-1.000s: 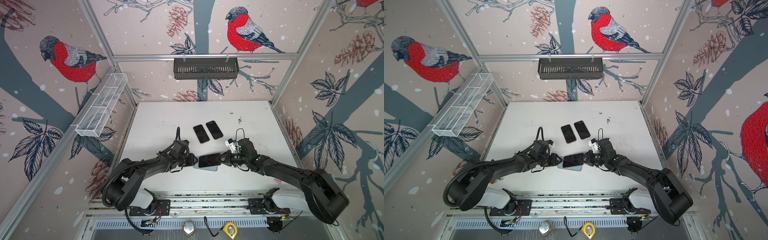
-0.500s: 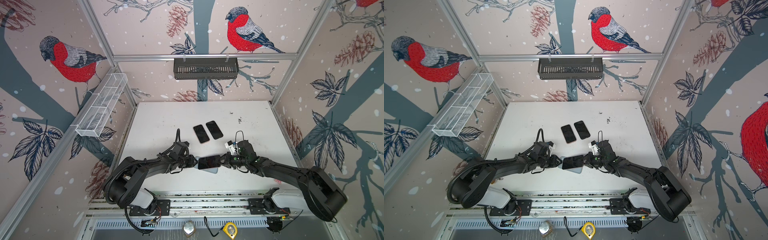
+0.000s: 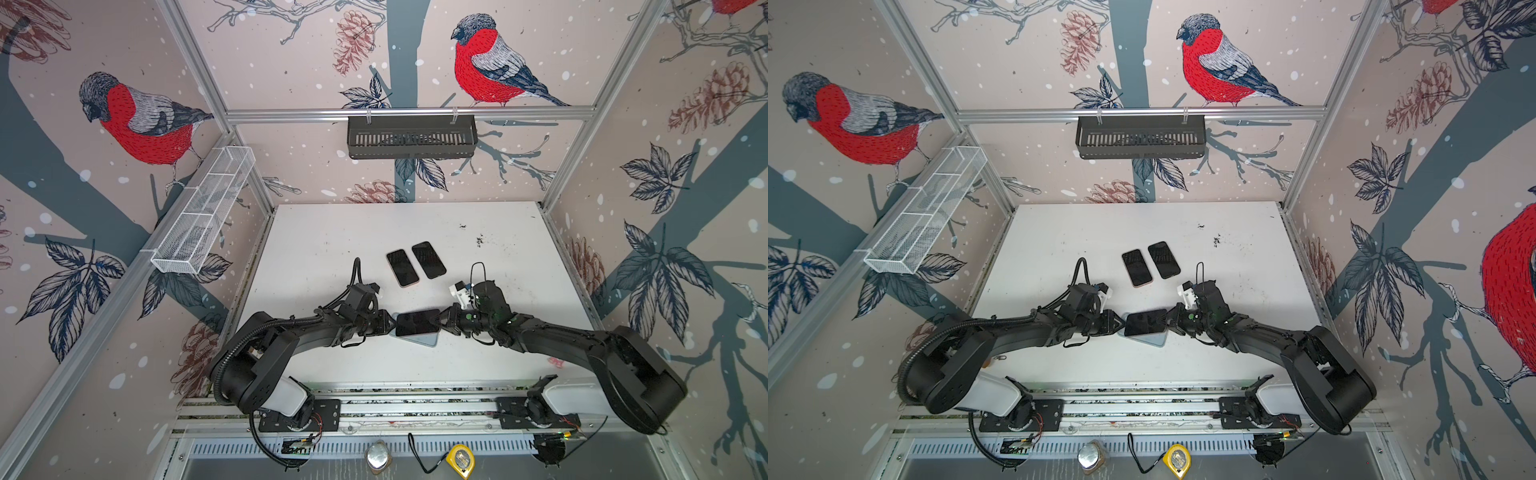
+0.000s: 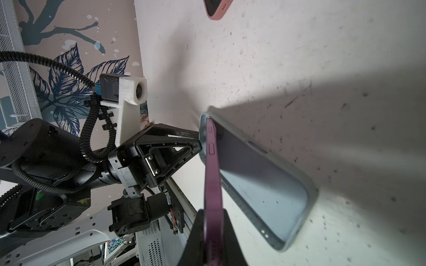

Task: Put the phone into the phone case

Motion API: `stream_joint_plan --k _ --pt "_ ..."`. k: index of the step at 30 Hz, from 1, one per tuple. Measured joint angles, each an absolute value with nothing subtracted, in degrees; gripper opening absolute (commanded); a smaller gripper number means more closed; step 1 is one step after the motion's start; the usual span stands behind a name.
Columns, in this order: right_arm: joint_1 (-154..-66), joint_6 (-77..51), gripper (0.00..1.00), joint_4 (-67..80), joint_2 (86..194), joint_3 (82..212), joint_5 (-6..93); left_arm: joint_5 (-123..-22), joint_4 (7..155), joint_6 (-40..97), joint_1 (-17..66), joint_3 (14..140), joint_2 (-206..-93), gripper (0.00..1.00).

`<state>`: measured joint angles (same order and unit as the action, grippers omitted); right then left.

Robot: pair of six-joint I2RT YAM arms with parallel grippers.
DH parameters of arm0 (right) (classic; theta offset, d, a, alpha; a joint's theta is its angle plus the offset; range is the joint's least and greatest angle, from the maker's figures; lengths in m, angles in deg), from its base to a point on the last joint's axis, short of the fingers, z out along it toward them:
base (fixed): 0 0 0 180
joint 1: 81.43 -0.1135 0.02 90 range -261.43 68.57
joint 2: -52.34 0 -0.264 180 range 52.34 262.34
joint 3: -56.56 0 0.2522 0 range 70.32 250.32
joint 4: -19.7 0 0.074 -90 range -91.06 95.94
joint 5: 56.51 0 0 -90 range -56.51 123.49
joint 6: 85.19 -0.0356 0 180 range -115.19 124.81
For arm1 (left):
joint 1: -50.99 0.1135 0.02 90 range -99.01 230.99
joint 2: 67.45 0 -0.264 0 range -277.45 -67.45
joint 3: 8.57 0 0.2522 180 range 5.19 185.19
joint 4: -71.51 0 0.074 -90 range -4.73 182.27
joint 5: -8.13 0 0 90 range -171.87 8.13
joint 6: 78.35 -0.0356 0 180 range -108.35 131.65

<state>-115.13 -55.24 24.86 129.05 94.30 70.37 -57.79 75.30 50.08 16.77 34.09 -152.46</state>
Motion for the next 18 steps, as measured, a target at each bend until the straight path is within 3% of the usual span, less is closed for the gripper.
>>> stream_joint_plan --k 18 --pt "-116.4 -56.6 0.00 30.5 133.6 94.9 70.8 -55.8 73.5 50.2 16.7 34.2 -153.7 0.29"
